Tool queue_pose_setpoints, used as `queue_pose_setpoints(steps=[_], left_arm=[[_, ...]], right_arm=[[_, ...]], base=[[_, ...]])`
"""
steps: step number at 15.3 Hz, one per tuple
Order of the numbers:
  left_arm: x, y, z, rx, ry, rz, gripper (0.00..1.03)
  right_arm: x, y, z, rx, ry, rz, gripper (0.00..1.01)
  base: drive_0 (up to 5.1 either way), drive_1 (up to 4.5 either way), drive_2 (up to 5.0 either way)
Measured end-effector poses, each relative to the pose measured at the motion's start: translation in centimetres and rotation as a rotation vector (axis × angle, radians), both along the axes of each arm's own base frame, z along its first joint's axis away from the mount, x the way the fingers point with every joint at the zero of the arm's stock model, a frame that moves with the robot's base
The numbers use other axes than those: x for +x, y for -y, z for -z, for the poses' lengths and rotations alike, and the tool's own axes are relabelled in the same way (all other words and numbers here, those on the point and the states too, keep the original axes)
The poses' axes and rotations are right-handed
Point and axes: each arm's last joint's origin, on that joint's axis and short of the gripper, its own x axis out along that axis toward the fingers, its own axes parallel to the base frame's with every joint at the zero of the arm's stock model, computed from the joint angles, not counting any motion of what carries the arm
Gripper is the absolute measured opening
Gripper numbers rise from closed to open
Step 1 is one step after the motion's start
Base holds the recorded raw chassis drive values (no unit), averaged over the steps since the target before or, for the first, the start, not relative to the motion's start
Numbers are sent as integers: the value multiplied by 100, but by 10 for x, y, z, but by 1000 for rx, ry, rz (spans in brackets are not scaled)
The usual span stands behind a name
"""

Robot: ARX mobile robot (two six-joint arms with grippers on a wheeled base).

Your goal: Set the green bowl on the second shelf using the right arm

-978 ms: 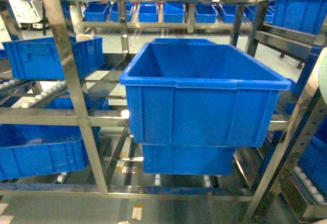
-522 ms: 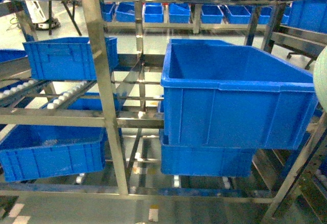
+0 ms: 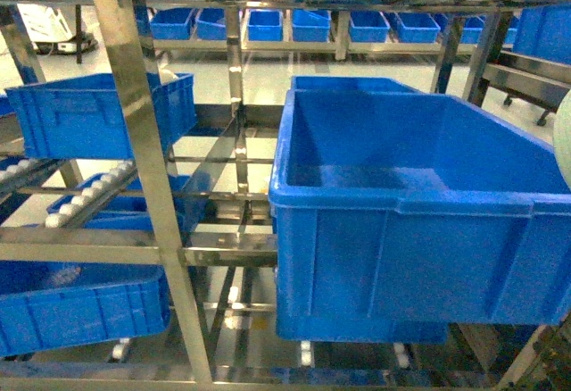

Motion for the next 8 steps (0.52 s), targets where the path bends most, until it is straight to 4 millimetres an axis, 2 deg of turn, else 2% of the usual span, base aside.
queue_pose_setpoints(steps=[8], left_arm=[[0, 0, 0, 0, -1, 0, 98]], right_arm=[[0, 0, 0, 0, -2, 0, 2]], base=[[1, 428, -427]])
